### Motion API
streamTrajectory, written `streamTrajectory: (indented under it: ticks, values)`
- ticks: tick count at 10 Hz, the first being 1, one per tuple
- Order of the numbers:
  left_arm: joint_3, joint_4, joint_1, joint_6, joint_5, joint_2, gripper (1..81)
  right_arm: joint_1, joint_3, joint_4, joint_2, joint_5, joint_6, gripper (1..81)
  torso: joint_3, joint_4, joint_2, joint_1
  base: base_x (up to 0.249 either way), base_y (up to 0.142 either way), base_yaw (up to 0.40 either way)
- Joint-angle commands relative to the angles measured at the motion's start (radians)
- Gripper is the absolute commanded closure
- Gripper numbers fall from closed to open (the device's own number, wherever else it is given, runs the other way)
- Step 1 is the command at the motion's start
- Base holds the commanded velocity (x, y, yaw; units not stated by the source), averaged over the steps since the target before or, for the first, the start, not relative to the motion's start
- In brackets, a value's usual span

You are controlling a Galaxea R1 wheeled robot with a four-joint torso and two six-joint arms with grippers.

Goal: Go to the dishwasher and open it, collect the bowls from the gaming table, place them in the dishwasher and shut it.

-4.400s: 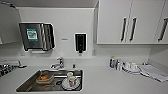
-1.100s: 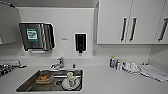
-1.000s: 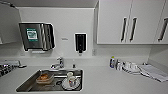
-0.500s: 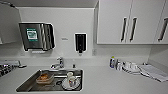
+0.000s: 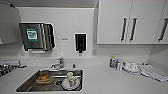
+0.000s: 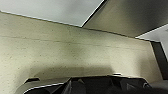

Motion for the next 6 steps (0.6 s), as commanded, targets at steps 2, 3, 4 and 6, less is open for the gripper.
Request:
streamTrajectory:
  ticks: [2,3,4,6]
  values:
    - [0.007,0.006,-0.072,-0.001,0.039,-0.008,1.0,0.031,0.083,-0.010,-0.088,-0.085,-0.063,1.0,0.000,0.000,0.000,0.000,0.000,0.000,0.000]
    - [0.007,0.006,-0.072,0.001,0.039,-0.008,1.0,0.028,0.128,-0.010,-0.104,-0.048,-0.100,1.0,0.000,0.000,0.000,0.000,0.000,0.000,0.000]
    - [0.007,0.007,-0.072,0.001,0.039,-0.008,1.0,0.023,0.163,-0.010,-0.115,-0.014,-0.126,1.0,0.000,0.000,0.000,0.000,0.000,0.000,0.000]
    - [0.007,0.007,-0.072,0.001,0.039,-0.008,1.0,0.010,0.194,-0.010,-0.117,0.007,-0.174,1.0,0.000,0.000,0.000,0.000,0.000,0.000,0.000]
